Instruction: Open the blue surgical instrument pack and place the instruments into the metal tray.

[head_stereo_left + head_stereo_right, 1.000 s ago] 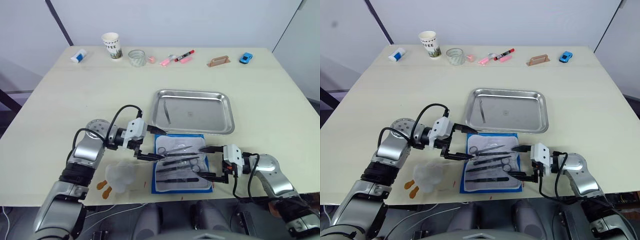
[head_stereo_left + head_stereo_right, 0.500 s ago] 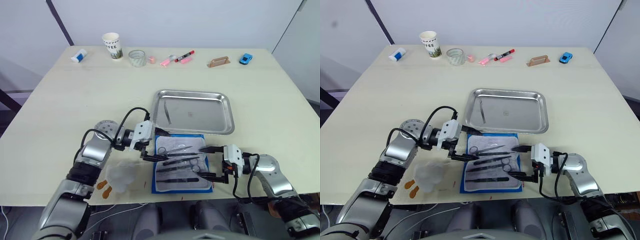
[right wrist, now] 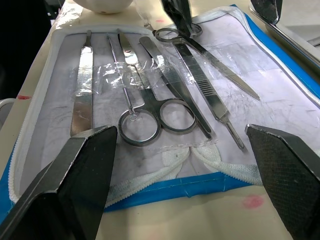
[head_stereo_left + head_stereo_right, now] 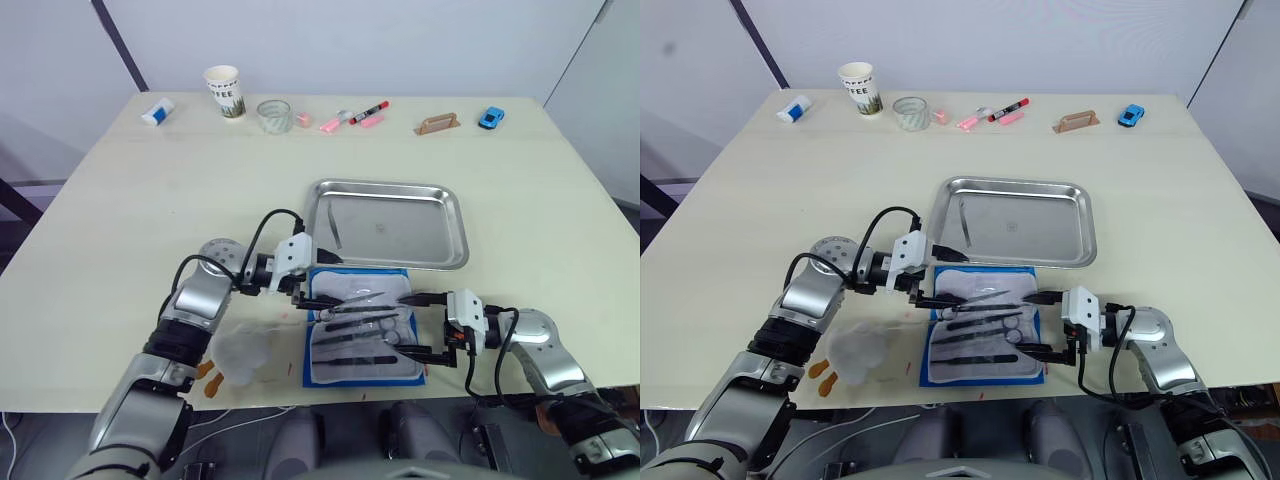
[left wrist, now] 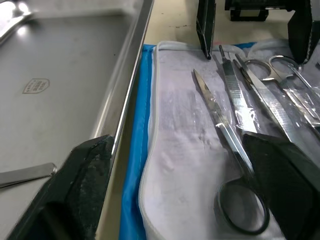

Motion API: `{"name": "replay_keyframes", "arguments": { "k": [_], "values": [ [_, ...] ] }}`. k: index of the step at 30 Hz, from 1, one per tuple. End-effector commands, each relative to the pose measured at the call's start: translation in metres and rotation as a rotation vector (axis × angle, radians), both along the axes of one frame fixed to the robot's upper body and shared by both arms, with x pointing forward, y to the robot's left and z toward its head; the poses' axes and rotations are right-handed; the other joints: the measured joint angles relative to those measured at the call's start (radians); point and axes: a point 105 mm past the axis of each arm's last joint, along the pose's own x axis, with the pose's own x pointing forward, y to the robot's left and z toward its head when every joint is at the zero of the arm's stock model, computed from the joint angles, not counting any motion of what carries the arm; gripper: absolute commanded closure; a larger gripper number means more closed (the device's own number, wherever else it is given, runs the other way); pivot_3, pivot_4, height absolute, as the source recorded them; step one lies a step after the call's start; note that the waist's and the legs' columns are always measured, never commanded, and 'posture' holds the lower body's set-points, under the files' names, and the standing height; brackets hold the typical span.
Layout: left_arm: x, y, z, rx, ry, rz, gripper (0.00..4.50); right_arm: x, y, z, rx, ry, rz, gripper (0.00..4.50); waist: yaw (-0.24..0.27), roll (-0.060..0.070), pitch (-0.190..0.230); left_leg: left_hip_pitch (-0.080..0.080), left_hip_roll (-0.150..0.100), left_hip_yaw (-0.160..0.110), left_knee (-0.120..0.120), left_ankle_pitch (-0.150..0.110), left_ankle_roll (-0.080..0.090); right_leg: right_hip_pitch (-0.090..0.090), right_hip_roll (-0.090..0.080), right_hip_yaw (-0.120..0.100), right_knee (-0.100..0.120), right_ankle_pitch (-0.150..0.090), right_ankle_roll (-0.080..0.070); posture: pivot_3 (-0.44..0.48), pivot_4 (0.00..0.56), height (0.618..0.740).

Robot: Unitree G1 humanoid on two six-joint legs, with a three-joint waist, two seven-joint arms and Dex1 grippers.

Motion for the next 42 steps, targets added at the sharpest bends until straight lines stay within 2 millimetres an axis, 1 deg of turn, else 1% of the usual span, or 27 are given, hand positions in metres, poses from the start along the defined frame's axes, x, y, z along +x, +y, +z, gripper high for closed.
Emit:
{"name": "replay_keyframes", "arguments": {
  "k": [1, 6, 8, 9, 10, 16, 20, 21, 22, 23, 36, 42],
  "values": [
    [-0.003, -0.004, 0.011, -0.039, -0.009, -0.019, 0.77, -0.018, -0.005, -0.046, -0.099, 0.178, -0.019, 0.0, 0.0, 0.0, 0.0, 0.0, 0.0, 0.0, 0.0, 0.0, 0.0, 0.0, 0.0, 0.0, 0.0, 0.0, 0.0, 0.0, 0.15, 0.74],
    [-0.007, -0.003, 0.013, -0.049, 0.02, -0.039, 0.77, -0.019, -0.005, -0.046, -0.1, 0.176, -0.018, 0.0, 0.0, 0.0, 0.0, 0.0, 0.0, 0.0, 0.0, 0.0, 0.0, 0.0, 0.0, 0.0, 0.0, 0.0, 0.0, 0.0, 0.15, 0.74],
    [-0.008, -0.003, 0.013, -0.052, 0.024, -0.046, 1.31, -0.019, -0.005, -0.046, -0.1, 0.176, -0.018, 0.0, 0.0, 0.0, 0.0, 0.0, 0.0, 0.0, 0.0, 0.0, 0.0, 0.0, 0.0, 0.0, 0.0, 0.0, 0.0, 0.0, 0.15, 0.74],
    [-0.007, -0.004, 0.013, -0.052, 0.015, -0.037, 1.43, -0.019, -0.005, -0.046, -0.101, 0.176, -0.018, 0.0, 0.0, 0.0, 0.0, 0.0, 0.0, 0.0, 0.0, 0.0, 0.0, 0.0, 0.0, 0.0, 0.0, 0.0, 0.0, 0.0, 0.15, 0.74],
    [-0.006, -0.004, 0.013, -0.048, 0.007, -0.032, 1.93, -0.019, -0.005, -0.047, -0.101, 0.176, -0.018, 0.0, 0.0, 0.0, 0.0, 0.0, 0.0, 0.0, 0.0, 0.0, 0.0, 0.0, 0.0, 0.0, 0.0, 0.0, 0.0, 0.0, 0.15, 0.74],
    [-0.007, -0.004, 0.01, -0.035, 0.01, -0.031, 1.93, -0.018, -0.005, -0.047, -0.101, 0.175, -0.022, 0.0, 0.0, 0.0, 0.0, 0.0, 0.0, 0.0, 0.0, 0.0, 0.0, 0.0, 0.0, 0.0, 0.0, 0.0, 0.0, 0.0, 0.15, 0.74],
    [-0.012, -0.004, 0.008, -0.036, 0.037, -0.048, 1.93, -0.019, -0.005, -0.047, -0.102, 0.175, -0.023, 0.0, 0.0, 0.0, 0.0, 0.0, 0.0, 0.0, 0.0, 0.0, 0.0, 0.0, 0.0, 0.0, 0.0, 0.0, 0.0, 0.0, 0.15, 0.74],
    [-0.012, -0.004, 0.008, -0.035, 0.036, -0.047, 2.51, -0.019, -0.005, -0.048, -0.102, 0.175, -0.023, 0.0, 0.0, 0.0, 0.0, 0.0, 0.0, 0.0, 0.0, 0.0, 0.0, 0.0, 0.0, 0.0, 0.0, 0.0, 0.0, 0.0, 0.15, 0.74],
    [-0.012, -0.004, 0.008, -0.032, 0.028, -0.044, 2.77, -0.019, -0.005, -0.048, -0.102, 0.175, -0.023, 0.0, 0.0, 0.0, 0.0, 0.0, 0.0, 0.0, 0.0, 0.0, 0.0, 0.0, 0.0, 0.0, 0.0, 0.0, 0.0, 0.0, 0.15, 0.74],
    [-0.01, -0.004, 0.007, -0.029, 0.019, -0.035, 3.19, -0.019, -0.005, -0.048, -0.102, 0.175, -0.023, 0.0, 0.0, 0.0, 0.0, 0.0, 0.0, 0.0, 0.0, 0.0, 0.0, 0.0, 0.0, 0.0, 0.0, 0.0, 0.0, 0.0, 0.15, 0.74],
    [-0.017, -0.009, 0.008, -0.04, 0.036, -0.03, 3.19, -0.019, -0.005, -0.049, -0.103, 0.173, -0.024, 0.0, 0.0, 0.0, 0.0, 0.0, 0.001, 0.0, 0.0, 0.0, 0.0, 0.0, 0.0, 0.0, 0.0, 0.0, 0.0, 0.0, 0.15, 0.74],
    [-0.022, -0.008, 0.0, 0.004, 0.045, -0.033, 3.19, -0.019, -0.005, -0.049, -0.103, 0.173, -0.026, 0.0, -0.001, 0.0, 0.0, 0.0, 0.001, 0.0, 0.0, 0.0, 0.0, 0.0, 0.0, 0.0, 0.0, 0.0, -0.001, 0.0, 0.15, 0.74]
  ]
}}
